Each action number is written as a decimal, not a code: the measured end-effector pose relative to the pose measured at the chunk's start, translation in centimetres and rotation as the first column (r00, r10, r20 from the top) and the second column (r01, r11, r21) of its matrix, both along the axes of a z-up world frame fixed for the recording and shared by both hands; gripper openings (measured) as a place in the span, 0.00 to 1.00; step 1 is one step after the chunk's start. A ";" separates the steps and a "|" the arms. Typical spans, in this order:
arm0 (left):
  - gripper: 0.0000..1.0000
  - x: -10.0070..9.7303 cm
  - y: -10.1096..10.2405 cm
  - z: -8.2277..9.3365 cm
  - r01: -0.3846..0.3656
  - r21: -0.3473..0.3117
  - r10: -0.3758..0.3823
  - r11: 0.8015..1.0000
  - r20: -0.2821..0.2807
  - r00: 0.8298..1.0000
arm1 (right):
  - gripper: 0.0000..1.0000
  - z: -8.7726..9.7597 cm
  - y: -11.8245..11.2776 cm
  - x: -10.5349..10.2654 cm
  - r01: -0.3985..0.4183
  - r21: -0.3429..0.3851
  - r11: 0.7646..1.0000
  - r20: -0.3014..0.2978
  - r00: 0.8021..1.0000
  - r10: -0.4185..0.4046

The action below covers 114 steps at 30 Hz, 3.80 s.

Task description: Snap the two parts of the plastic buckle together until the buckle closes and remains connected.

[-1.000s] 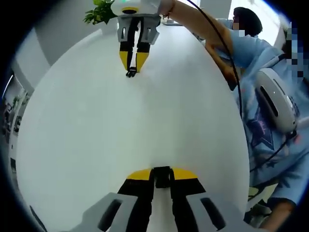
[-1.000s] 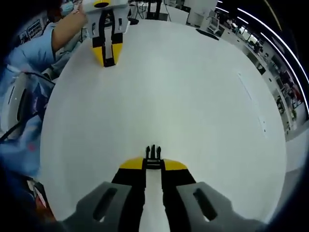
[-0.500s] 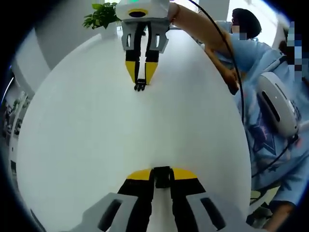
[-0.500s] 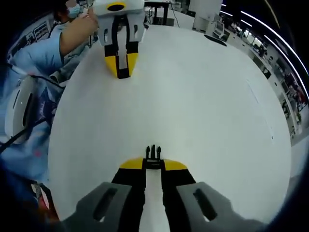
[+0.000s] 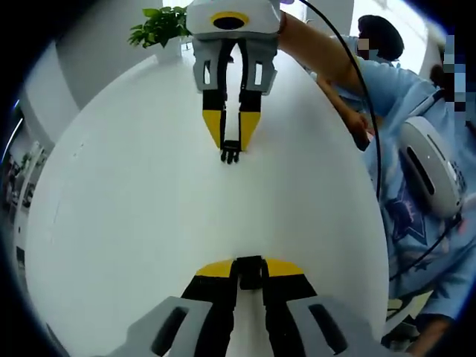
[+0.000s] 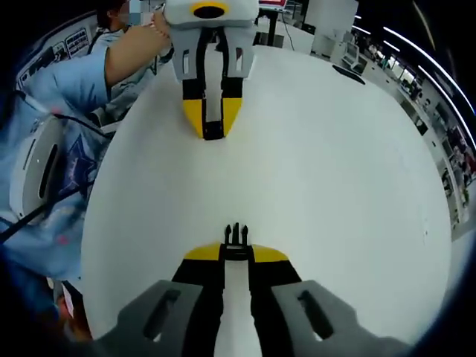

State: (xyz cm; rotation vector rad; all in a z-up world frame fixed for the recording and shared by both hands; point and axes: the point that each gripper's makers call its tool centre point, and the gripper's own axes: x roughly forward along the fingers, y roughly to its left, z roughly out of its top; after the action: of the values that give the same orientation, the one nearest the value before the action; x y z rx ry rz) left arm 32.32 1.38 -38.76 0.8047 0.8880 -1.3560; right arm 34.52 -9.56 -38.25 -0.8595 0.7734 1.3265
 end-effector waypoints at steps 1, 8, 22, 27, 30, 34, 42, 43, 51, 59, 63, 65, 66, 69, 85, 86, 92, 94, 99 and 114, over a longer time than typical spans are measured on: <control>0.12 0.0 -0.1 0.0 -0.001 -0.002 0.001 1.000 0.001 1.000 | 0.12 0.0 0.2 -0.1 -0.004 -0.001 1.000 -0.001 1.000 0.004; 0.12 0.1 -0.5 0.0 -0.005 -0.015 0.005 1.000 0.010 1.000 | 0.12 -0.1 1.7 -0.6 -0.035 0.008 0.999 -0.003 0.999 0.035; 0.12 0.0 -1.1 0.0 -0.005 -0.040 0.006 0.999 0.022 1.000 | 0.11 -0.5 3.7 -1.5 -0.035 0.042 0.998 -0.015 0.999 0.036; 0.12 0.0 -1.2 0.0 -0.004 -0.047 0.005 0.999 0.021 1.000 | 0.11 -0.6 4.7 -1.8 -0.036 0.059 0.998 -0.006 0.999 0.037; 0.12 0.0 -1.3 0.0 -0.004 -0.053 0.005 0.999 0.024 1.000 | 0.11 -0.6 5.3 -2.1 -0.040 0.062 0.997 -0.003 0.999 0.041; 0.12 0.0 -1.4 0.0 -0.004 -0.061 0.006 0.998 0.028 1.000 | 0.11 -0.6 5.9 -2.3 -0.047 0.068 0.997 0.001 0.999 0.047; 0.12 0.1 -1.6 0.1 -0.006 -0.079 0.009 0.997 0.035 0.999 | 0.11 -0.5 6.9 -2.5 -0.053 0.080 0.995 0.011 0.999 0.052; 0.12 0.1 -1.6 0.1 -0.007 -0.079 0.010 0.997 0.035 0.999 | 0.11 -0.5 7.0 -2.5 -0.052 0.079 0.996 0.015 0.999 0.051; 0.12 0.1 -1.6 0.2 -0.010 -0.082 0.014 0.997 0.045 0.999 | 0.11 -0.4 7.3 -2.4 -0.046 0.084 0.995 0.018 0.999 0.045; 0.12 0.1 -1.7 0.2 -0.019 -0.081 0.023 0.997 0.051 0.998 | 0.11 -0.3 7.2 -2.1 -0.025 0.100 0.995 0.011 1.000 0.024; 0.12 0.1 -1.7 0.2 -0.024 -0.080 0.028 0.996 0.052 0.998 | 0.11 -0.3 7.1 -2.0 -0.015 0.126 0.992 0.005 1.000 0.014; 0.12 0.1 -1.8 0.2 -0.025 -0.081 0.029 0.996 0.052 0.998 | 0.11 -0.3 7.0 -1.9 -0.014 0.140 0.990 0.003 1.000 0.014; 0.12 0.1 -1.8 0.2 -0.026 -0.081 0.031 0.996 0.051 0.998 | 0.11 -0.3 7.0 -1.9 -0.014 0.148 0.989 0.002 1.000 0.014; 0.12 0.1 -1.8 0.2 -0.027 -0.081 0.031 0.996 0.049 0.998 | 0.11 -0.2 7.0 -1.9 -0.020 0.167 0.986 0.004 1.000 0.019; 0.12 0.3 -2.1 0.1 -0.025 -0.085 0.029 0.996 0.045 0.999 | 0.11 -0.2 6.8 -1.5 -0.028 0.267 0.963 0.011 1.000 0.026; 0.12 0.2 -2.1 0.1 -0.025 -0.084 0.029 0.996 0.044 0.999 | 0.11 -0.2 6.8 -1.5 -0.028 0.271 0.962 0.011 1.000 0.026; 0.12 0.2 -2.1 0.0 -0.025 -0.084 0.028 0.996 0.039 0.999 | 0.12 -0.1 7.3 -1.4 -0.044 0.265 0.963 0.015 0.999 0.042; 0.12 0.2 -2.1 0.0 -0.028 -0.086 0.031 0.996 0.035 0.999 | 0.12 -0.1 7.3 -0.8 -0.045 0.247 0.968 0.050 0.998 0.034; 0.12 0.2 -2.0 0.0 -0.033 -0.092 0.036 0.995 0.031 0.999 | 0.18 -0.2 7.0 -1.4 -0.063 0.233 0.970 0.025 0.998 0.059; 0.12 0.2 -2.0 -0.1 -0.032 -0.102 0.033 0.994 0.015 0.999 | 0.12 -0.6 6.9 -1.5 -0.047 0.202 0.978 -0.031 0.998 0.054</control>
State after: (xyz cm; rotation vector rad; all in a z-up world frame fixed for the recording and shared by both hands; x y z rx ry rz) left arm 32.55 -0.59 -38.82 0.7195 0.8089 -1.3530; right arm 33.06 -2.68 -38.87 -0.6994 0.6364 1.4422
